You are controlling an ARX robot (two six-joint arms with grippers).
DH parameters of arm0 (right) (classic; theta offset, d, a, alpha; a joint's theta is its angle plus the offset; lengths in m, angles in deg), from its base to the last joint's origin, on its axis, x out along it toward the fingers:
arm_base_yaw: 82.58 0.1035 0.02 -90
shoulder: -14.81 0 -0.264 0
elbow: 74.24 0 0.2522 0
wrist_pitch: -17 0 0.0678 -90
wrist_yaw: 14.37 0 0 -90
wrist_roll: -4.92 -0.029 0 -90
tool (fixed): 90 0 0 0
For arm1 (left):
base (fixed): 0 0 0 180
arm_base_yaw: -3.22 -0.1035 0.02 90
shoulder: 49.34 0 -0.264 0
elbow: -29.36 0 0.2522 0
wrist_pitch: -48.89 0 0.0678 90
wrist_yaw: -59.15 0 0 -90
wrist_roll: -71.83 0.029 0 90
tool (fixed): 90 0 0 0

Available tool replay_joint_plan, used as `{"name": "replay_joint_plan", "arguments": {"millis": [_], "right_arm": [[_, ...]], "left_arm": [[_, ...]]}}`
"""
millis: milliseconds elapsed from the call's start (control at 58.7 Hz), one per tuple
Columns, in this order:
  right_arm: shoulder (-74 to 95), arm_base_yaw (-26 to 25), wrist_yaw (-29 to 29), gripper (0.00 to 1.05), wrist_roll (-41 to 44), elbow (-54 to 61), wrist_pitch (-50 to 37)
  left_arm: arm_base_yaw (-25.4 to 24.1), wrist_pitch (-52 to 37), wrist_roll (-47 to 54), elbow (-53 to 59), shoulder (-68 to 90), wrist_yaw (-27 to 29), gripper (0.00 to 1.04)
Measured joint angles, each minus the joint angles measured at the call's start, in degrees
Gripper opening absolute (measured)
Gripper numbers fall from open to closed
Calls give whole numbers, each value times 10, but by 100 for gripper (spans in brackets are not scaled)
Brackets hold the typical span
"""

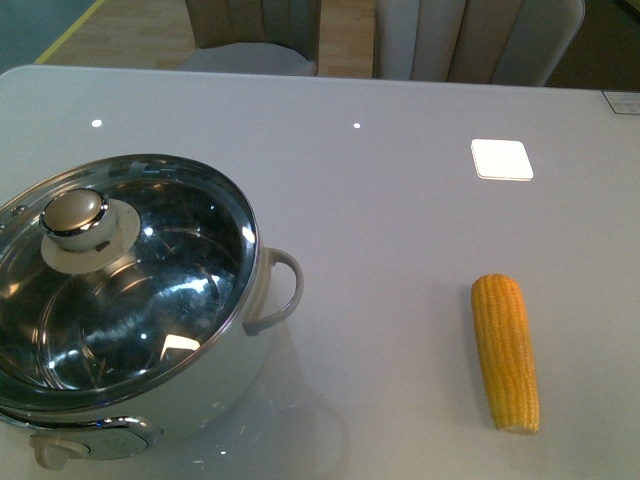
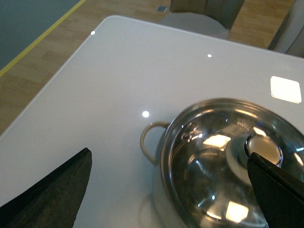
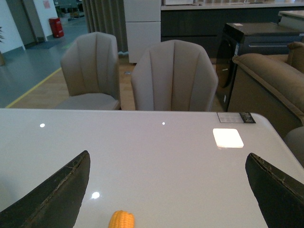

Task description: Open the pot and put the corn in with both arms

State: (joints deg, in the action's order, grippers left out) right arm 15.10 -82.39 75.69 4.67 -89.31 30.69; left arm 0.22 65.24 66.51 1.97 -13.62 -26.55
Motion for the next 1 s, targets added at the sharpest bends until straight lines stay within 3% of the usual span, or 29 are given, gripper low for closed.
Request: {"name": "replay_joint_plan", "arguments": {"millis": [323,511,715,1004], "right_arm": [[0,0,0,96,0,0,0],[0,0,0,96,0,0,0],[0,0,0,96,0,0,0],[0,0,0,96,0,0,0]], "left_arm": [[85,-370,3,-21,326,-15,98],[124,-539,2,-21,495,-17,98],[137,-640,1,-47,633,-20,98],[151,-671,-3,-98,757,-20,98]]}}
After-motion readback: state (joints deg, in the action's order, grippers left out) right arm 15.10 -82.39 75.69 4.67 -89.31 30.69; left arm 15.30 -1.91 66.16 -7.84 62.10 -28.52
